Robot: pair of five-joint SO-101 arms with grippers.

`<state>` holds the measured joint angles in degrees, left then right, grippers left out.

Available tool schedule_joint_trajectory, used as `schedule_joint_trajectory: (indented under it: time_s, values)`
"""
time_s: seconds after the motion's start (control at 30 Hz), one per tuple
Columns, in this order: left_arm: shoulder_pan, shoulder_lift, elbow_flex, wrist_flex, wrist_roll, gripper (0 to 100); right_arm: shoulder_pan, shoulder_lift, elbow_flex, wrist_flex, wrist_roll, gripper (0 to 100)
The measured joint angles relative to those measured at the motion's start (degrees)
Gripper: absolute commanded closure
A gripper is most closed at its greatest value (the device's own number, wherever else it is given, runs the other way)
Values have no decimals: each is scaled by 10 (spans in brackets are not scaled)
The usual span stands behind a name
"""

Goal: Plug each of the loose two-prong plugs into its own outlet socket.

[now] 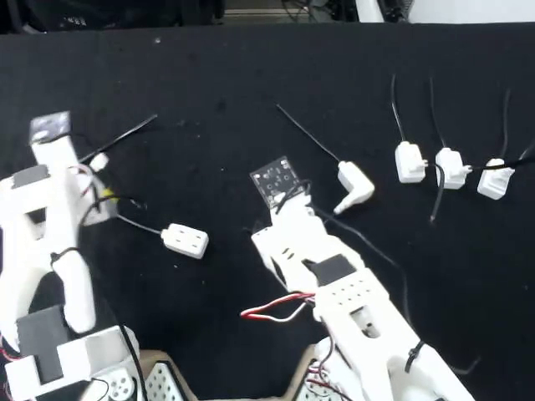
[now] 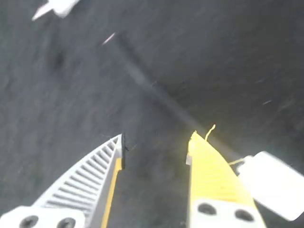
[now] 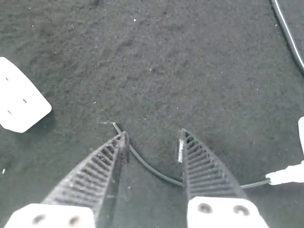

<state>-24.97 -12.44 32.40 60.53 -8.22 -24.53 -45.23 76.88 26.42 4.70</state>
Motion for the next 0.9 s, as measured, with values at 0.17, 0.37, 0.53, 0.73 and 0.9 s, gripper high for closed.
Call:
schedule_joint_trajectory:
  time_s: [0.17,0.37,0.53,0.73,0.9]
  values:
    - [72,24,13,-84,18,779,0,0,0,0,0,843]
    - [113,89,47,-75,3,780,0,0,0,0,0,843]
    - [135,48,92,-48,-20,779,0,0,0,0,0,843]
    - [155,-76,183,-24,-63,776,0,0,0,0,0,843]
    - [91,-170,170,-24,-76,775,0,0,0,0,0,843]
